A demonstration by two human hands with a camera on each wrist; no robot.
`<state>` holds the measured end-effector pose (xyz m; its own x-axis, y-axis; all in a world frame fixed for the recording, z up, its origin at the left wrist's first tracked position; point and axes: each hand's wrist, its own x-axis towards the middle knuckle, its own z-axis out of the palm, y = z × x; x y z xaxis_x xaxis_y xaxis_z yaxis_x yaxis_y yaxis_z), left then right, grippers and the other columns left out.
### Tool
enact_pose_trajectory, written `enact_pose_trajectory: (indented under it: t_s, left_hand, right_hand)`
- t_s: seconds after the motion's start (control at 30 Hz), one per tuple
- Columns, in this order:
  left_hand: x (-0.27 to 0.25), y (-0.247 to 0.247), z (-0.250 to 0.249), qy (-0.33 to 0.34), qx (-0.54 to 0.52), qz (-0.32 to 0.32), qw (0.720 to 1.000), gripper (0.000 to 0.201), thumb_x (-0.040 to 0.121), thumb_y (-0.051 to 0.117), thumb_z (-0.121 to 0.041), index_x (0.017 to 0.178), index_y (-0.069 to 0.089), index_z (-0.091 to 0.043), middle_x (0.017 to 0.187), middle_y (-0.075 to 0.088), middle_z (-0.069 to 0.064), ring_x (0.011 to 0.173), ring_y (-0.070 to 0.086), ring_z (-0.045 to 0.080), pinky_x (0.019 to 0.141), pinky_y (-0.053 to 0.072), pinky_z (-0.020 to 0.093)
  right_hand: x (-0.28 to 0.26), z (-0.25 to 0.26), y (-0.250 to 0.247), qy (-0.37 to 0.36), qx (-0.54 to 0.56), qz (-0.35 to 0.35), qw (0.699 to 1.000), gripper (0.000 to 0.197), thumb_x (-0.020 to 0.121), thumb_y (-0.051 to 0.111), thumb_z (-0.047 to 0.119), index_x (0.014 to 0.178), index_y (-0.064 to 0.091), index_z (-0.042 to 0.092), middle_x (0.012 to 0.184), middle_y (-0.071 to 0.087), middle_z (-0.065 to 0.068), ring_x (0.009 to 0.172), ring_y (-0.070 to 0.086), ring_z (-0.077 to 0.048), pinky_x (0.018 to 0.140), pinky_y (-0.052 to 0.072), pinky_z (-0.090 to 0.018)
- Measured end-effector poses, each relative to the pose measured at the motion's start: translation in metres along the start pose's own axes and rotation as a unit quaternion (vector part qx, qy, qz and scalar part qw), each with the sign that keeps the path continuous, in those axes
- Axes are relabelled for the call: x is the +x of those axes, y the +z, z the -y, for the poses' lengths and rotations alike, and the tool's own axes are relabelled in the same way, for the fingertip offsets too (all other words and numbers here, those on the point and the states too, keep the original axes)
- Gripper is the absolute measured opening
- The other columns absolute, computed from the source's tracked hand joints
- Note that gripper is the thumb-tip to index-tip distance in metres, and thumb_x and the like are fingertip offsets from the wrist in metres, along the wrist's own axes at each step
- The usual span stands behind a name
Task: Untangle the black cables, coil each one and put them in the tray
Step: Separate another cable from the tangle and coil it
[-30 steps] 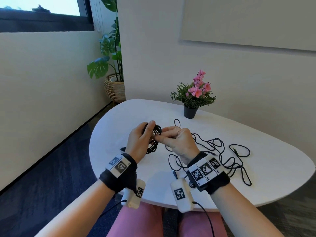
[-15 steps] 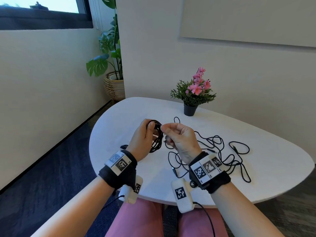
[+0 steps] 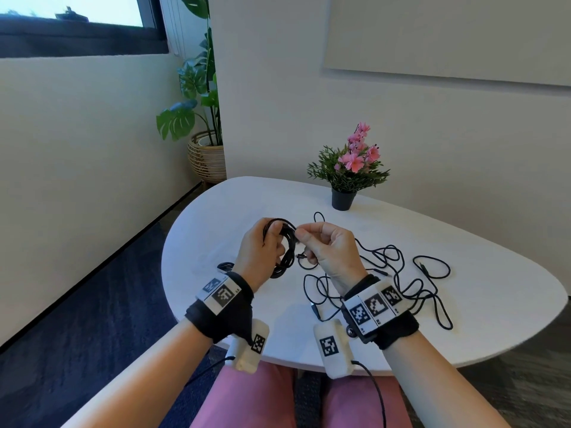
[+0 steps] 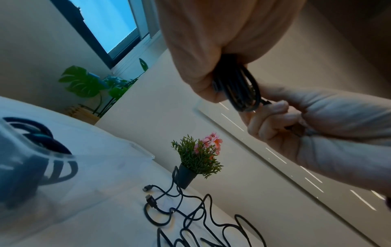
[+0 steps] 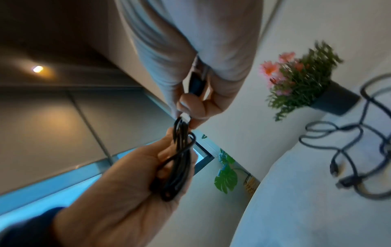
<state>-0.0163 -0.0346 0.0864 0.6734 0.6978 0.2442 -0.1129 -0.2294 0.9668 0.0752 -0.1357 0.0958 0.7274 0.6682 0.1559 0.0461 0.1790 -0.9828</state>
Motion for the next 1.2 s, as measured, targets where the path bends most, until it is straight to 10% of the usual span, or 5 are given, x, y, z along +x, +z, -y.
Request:
enact_pose_trajectory:
  t_s: [0.33,0.63,0.97,1.2]
  left_hand:
    - [0.004,-0.006,0.003,-0.051,0.039,-0.03,0.998,0.027,0.101,0.038,-0.017,0.092,0.064,-0.018,0.064,0.045,-0.001,0.048,0.039,0.009,0.043,0.034,0.02]
    - [0.001,-0.007,-0.006,-0.058,-0.002,-0.024,0.998,0.034,0.102,0.035,-0.023,0.085,0.063,-0.017,0.067,0.047,0.007,0.053,0.042,0.016,0.046,0.033,0.025]
    - [-0.004,-0.009,-0.01,-0.075,-0.046,0.022,0.996,0.034,0.103,0.033,-0.021,0.089,0.062,-0.01,0.063,0.033,-0.001,0.042,0.028,0.005,0.039,0.023,0.017]
    - [-0.006,-0.011,-0.037,-0.11,-0.25,0.029,0.961,0.021,0.101,0.039,-0.023,0.109,0.056,-0.015,0.063,0.034,-0.005,0.042,0.029,0.002,0.04,0.024,0.013]
  right_hand:
    - [-0.017,0.009,-0.007,-0.059,0.015,0.164,0.985,0.037,0.076,0.047,0.002,0.106,0.067,-0.004,0.117,0.061,-0.012,0.089,0.063,-0.017,0.068,0.048,-0.02]
    - [-0.016,0.001,-0.011,-0.12,-0.043,0.224,0.966,0.033,0.085,0.056,-0.009,0.118,0.059,-0.002,0.12,0.061,-0.005,0.111,0.06,-0.011,0.088,0.049,-0.02]
    - [-0.006,0.014,-0.016,-0.193,-0.042,0.125,0.972,0.016,0.084,0.063,-0.004,0.094,0.069,0.007,0.098,0.068,-0.013,0.077,0.062,-0.018,0.071,0.052,-0.025]
    - [0.01,-0.004,-0.032,-0.076,0.059,0.029,0.995,0.017,0.092,0.051,-0.001,0.094,0.067,0.007,0.083,0.07,0.002,0.064,0.058,-0.006,0.066,0.05,-0.016]
